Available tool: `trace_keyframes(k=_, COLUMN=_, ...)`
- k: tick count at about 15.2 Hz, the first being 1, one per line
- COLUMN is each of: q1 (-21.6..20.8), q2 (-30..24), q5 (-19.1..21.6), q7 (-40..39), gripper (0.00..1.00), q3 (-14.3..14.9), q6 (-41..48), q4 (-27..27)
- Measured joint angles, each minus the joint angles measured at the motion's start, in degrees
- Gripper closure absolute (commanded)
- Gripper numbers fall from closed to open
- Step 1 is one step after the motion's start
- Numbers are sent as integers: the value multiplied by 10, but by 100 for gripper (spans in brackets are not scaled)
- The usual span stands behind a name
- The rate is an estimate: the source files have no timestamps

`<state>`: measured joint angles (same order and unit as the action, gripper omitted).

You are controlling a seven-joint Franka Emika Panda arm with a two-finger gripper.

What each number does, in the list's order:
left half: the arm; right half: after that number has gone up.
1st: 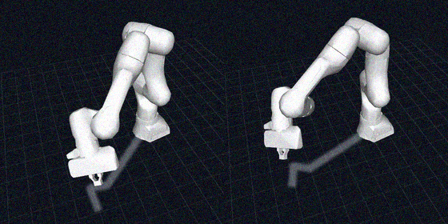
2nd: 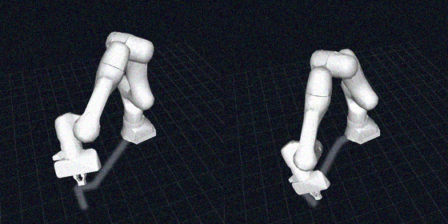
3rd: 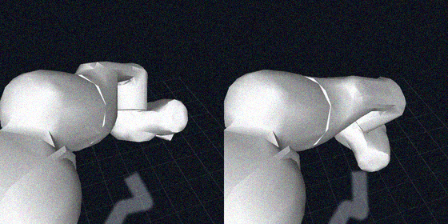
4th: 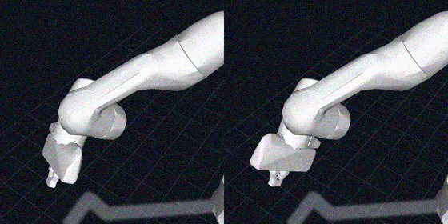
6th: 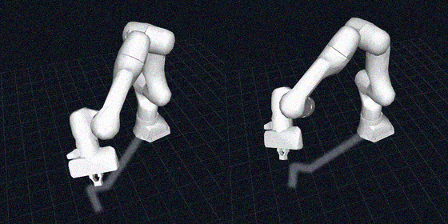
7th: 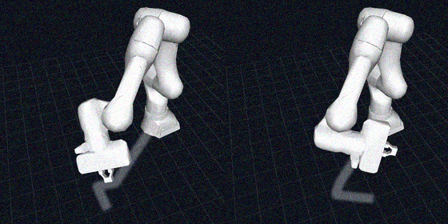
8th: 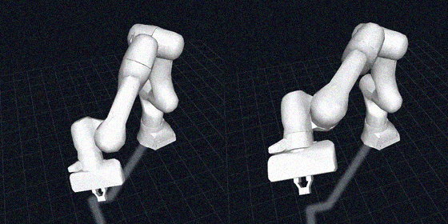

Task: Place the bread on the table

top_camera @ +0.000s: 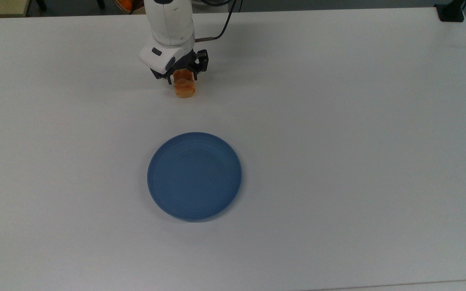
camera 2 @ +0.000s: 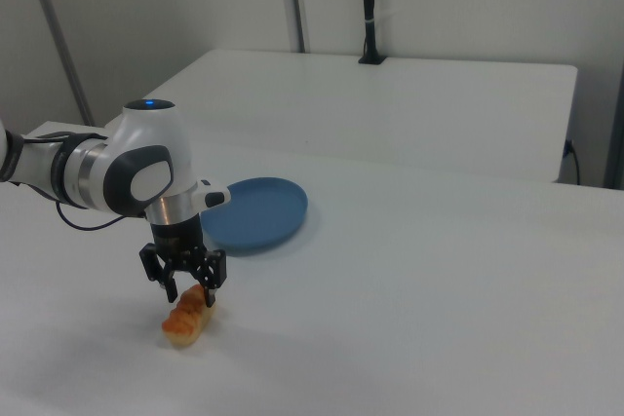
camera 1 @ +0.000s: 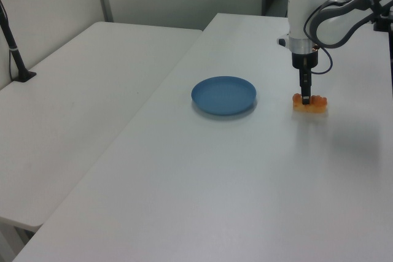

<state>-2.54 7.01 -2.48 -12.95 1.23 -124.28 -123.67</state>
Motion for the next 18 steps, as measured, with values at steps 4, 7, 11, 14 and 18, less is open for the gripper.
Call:
trace_keyframes(k=4, q1=0, q2=-3, q5=5, q7=7, gripper=0, q3=0, q6=4, q4=3)
trace_keyframes(k=7, q1=0, q2=-15, q5=24, q7=7, gripper=0, q3=0, q6=45, q4=30)
trace_keyframes(k=11, q1=0, q2=-43, q5=31, q7=51, gripper=0, q3=0, q6=129, q4=100)
trace_keyframes(k=14, q1=1, q2=-55, q5=39, q7=98, gripper=0, q3=0, q6=210, q4=177)
trace_keyframes(k=18, q1=1, q2=-60, q5=65, q7=133, gripper=0, q3=0, q6=289, q4=268)
